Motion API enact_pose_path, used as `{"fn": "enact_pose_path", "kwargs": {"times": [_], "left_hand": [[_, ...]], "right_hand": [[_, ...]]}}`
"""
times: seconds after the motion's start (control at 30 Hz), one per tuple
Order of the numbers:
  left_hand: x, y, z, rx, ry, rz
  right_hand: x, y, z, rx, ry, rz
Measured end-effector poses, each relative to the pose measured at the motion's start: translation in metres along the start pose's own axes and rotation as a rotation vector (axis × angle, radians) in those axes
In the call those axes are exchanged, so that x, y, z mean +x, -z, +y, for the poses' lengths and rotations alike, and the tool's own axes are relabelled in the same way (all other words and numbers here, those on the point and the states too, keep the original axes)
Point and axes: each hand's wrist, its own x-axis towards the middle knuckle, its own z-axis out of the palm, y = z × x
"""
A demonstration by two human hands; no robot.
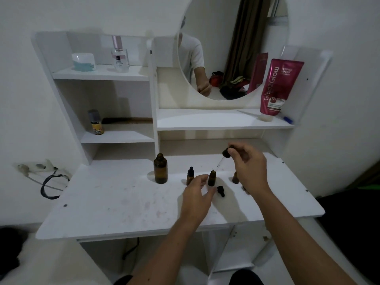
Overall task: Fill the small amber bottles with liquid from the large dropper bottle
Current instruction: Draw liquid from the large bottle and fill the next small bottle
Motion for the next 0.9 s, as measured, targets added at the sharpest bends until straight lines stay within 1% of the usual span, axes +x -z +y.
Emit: {"fn": "enact_pose_path", "kwargs": {"times": [0.1,0.2,0.37,0.5,0.63,0.9], "left_hand": [[0.008,-0.011,0.002,0.029,0.006,0.022],[0.017,-0.017,0.003,0.088,-0.033,0.036],[0.028,-0.024,-0.001,0.139,-0.036,0.058],[0.03,-0.026,-0.008,0.152,-0.048,0.08],[0.03,-0.024,-0.004,0.148,-0.026,0.066],[0.027,-0.021,-0.001,0.181,-0.024,0.053]], "right_hand": [[0.003,0.001,0.007,0.006,-0.004,-0.006],[0.006,-0.001,0.014,0.026,-0.021,-0.027],[0.007,-0.008,0.02,-0.022,0.038,-0.096],[0.005,-0.016,0.026,-0.04,0.028,-0.146],[0.004,-0.02,0.027,-0.036,0.048,-0.128],[0.008,-0.019,0.026,-0.027,0.045,-0.18]]}}
